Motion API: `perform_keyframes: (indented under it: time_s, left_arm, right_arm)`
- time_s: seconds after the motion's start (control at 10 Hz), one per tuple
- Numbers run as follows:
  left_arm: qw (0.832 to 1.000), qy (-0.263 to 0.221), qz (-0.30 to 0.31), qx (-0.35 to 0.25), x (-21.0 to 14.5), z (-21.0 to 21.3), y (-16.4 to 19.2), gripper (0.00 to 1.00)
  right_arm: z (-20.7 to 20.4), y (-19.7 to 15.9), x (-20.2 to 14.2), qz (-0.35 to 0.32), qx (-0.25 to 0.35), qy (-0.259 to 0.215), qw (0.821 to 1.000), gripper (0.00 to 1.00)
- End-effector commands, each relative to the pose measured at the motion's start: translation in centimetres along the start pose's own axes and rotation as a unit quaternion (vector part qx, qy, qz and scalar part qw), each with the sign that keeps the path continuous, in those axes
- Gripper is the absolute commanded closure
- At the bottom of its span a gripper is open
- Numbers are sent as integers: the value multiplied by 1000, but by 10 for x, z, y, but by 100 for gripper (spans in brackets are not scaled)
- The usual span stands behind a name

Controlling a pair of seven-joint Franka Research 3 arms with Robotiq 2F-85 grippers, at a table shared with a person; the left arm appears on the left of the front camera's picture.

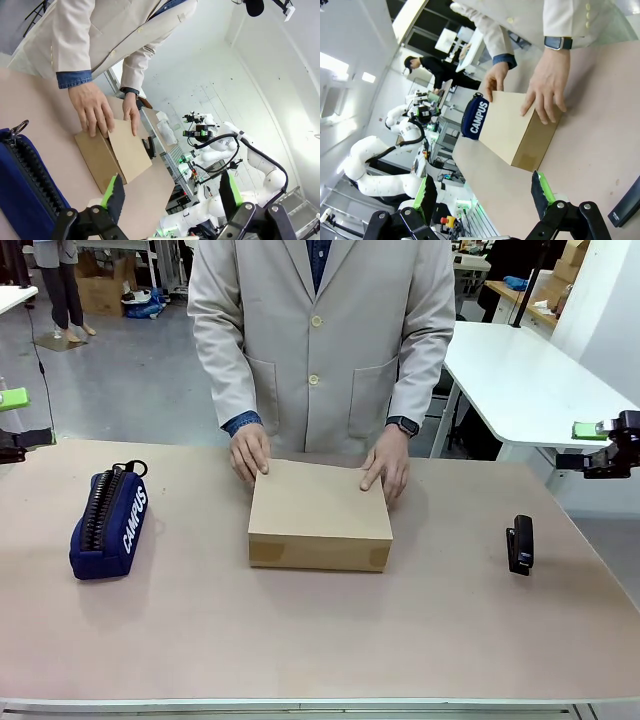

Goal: Pack the item into the box.
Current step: Close the Mailer Box.

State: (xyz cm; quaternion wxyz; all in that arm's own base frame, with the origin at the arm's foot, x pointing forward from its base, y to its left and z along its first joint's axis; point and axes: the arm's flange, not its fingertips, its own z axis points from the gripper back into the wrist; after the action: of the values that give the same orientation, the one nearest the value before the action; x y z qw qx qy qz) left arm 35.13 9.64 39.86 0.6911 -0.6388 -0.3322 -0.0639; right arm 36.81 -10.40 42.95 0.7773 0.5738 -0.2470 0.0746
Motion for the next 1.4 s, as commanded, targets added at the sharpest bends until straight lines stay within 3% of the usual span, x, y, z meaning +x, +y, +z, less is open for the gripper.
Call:
perform_keyframes:
  time_s: [0.0, 1.3]
  left_arm:
    - [1000, -6, 1, -1, 2, 1, -3, 0]
    - [1000, -6, 1, -1, 2, 1, -3, 0]
  right_arm:
    - [1, 3, 2, 1, 7, -8, 1000, 0]
    - [1, 3, 2, 1, 7, -8, 1000, 0]
